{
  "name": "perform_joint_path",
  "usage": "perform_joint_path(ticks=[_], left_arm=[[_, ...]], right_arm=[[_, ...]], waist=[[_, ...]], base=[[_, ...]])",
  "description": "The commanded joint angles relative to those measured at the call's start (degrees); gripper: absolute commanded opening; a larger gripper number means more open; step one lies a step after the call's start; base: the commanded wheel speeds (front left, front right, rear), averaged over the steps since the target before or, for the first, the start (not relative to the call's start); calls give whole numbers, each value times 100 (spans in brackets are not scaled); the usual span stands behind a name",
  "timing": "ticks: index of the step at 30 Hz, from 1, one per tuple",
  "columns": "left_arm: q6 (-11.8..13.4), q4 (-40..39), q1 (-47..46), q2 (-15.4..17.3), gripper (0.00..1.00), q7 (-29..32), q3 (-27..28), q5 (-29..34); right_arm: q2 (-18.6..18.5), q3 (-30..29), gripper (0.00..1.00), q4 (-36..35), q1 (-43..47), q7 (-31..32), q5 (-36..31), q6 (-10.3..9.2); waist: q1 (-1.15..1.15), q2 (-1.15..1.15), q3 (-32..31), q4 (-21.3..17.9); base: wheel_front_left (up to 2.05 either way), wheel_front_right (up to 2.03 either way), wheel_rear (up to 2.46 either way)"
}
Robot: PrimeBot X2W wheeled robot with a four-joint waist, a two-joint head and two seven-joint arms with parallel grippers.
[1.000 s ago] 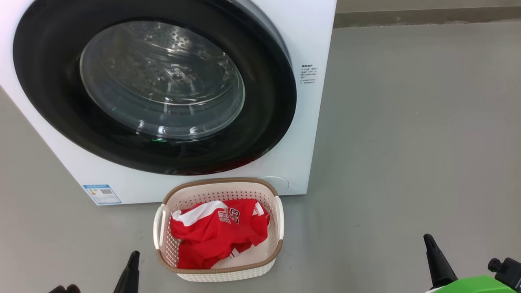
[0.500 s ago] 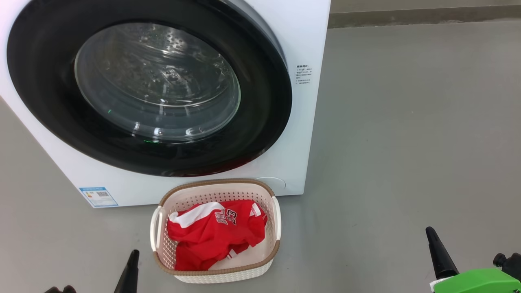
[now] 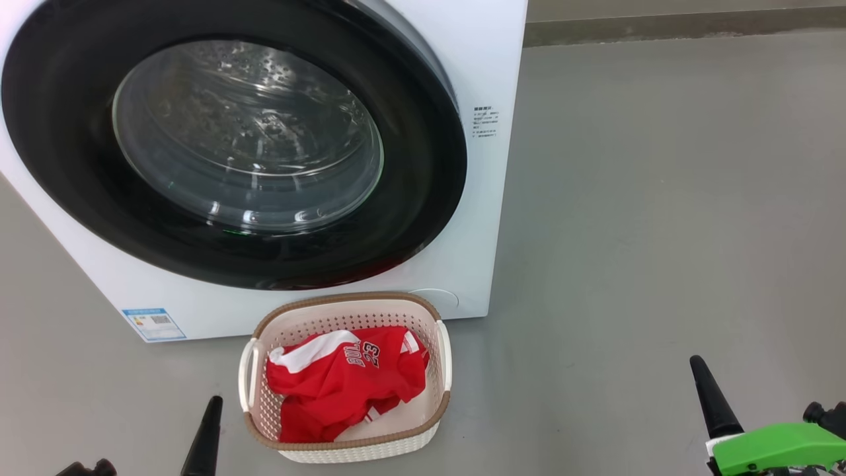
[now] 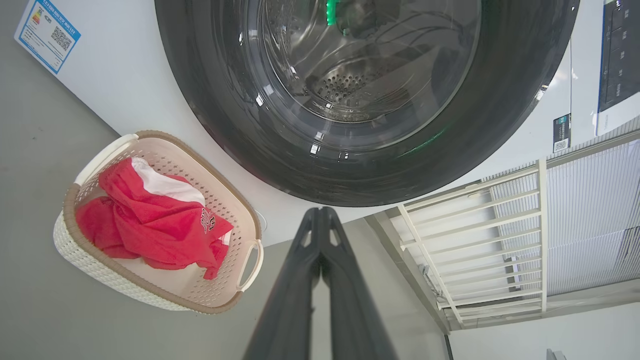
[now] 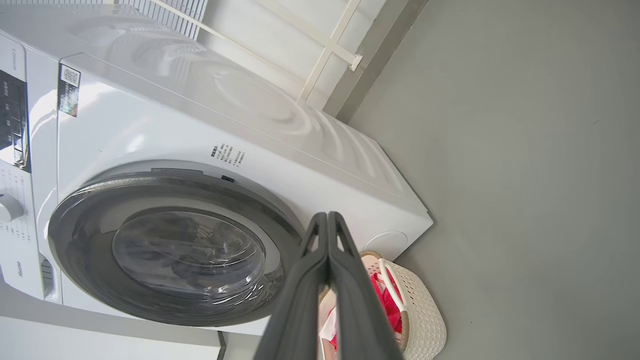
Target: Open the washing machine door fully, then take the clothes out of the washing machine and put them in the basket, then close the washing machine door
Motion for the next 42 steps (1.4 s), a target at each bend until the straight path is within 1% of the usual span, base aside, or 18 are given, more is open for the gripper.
perform_joint_path(ticks=[1,35,42], left_arm=[[-28,-161,-286,35,0,36,180,-111],[-39,-198,-529,-112,0,603,481,-2044],[-41,-203,-567,-136,0,693,529,-2348]], right_arm=[[-57,29,0,-183,-305,28,155,-3],[-49,-117,0,-297,-692,604,1982,-5],[-48,-139,0,-314,-753,694,2269,-5]], waist=[[0,0,-1,-5],[0,0,-27,-191],[0,0,-31,-221]], base=[[0,0,0],[0,0,0],[0,0,0]])
